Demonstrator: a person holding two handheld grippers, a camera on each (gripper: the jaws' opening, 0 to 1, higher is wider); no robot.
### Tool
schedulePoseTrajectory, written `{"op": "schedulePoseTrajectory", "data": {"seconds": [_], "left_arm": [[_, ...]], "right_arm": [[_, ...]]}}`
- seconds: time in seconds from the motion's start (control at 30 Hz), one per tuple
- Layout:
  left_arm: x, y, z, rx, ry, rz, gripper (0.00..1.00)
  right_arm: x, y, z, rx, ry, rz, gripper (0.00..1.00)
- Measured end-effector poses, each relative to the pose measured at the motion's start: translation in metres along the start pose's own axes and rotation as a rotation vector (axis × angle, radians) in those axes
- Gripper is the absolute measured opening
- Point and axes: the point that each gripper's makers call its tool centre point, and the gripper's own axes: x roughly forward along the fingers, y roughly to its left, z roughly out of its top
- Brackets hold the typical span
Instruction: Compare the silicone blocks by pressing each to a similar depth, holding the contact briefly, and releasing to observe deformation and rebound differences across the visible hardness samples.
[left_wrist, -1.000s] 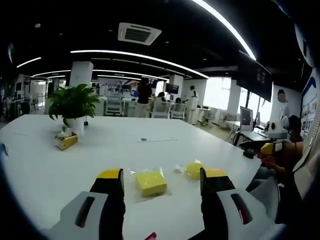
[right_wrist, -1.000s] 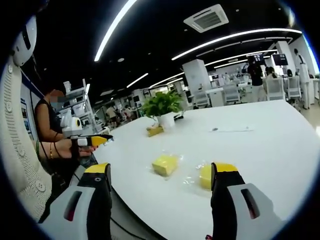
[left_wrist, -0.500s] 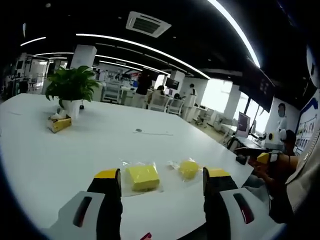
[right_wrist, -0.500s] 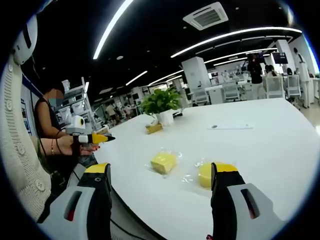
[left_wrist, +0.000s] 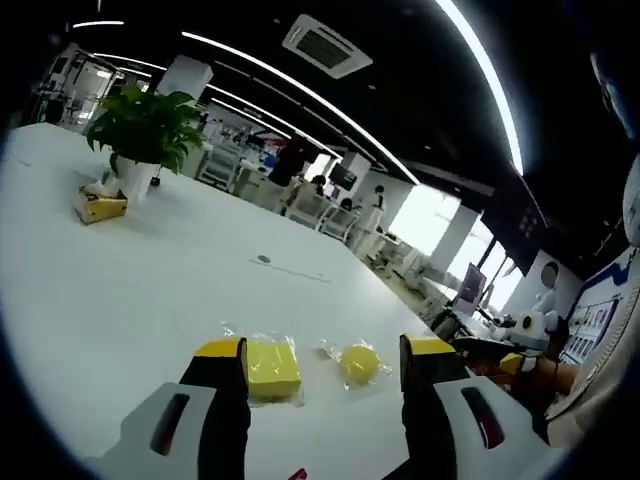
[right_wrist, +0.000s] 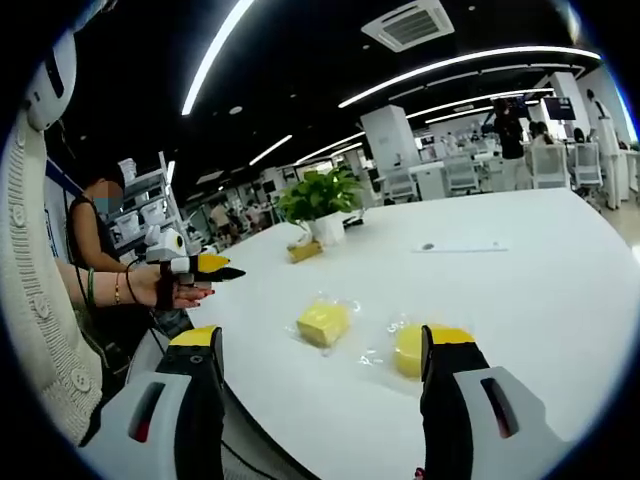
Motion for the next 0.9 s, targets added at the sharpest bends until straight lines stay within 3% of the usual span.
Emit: {"op": "schedulePoseTrajectory", "data": {"seconds": [0.27, 0.57, 0.77, 0.9], "left_arm": [[0.018, 0.031, 0.011, -0.092, -0.018, 0.017, 0.63], [0.05, 0.059, -0.015, -0.143, 0.085, 0.006, 0.62], [0.067, 0.08, -0.024, -0.169, 0.114, 0.0, 0.62], [0.082, 0.089, -0.026, -0.242, 0.113, -0.017, 0.61]], "right_arm": [[0.005, -0.006, -0.004, 0.022, 0.015, -0.014, 0.75], [0.008, -0.019, -0.006, 0.036, 0.036, -0.047, 0.75], [0.011, -0.025, -0.01, 0.045, 0.054, -0.061, 0.75], [0.014, -0.029, -0.012, 0.052, 0.066, -0.07, 0.75]]}}
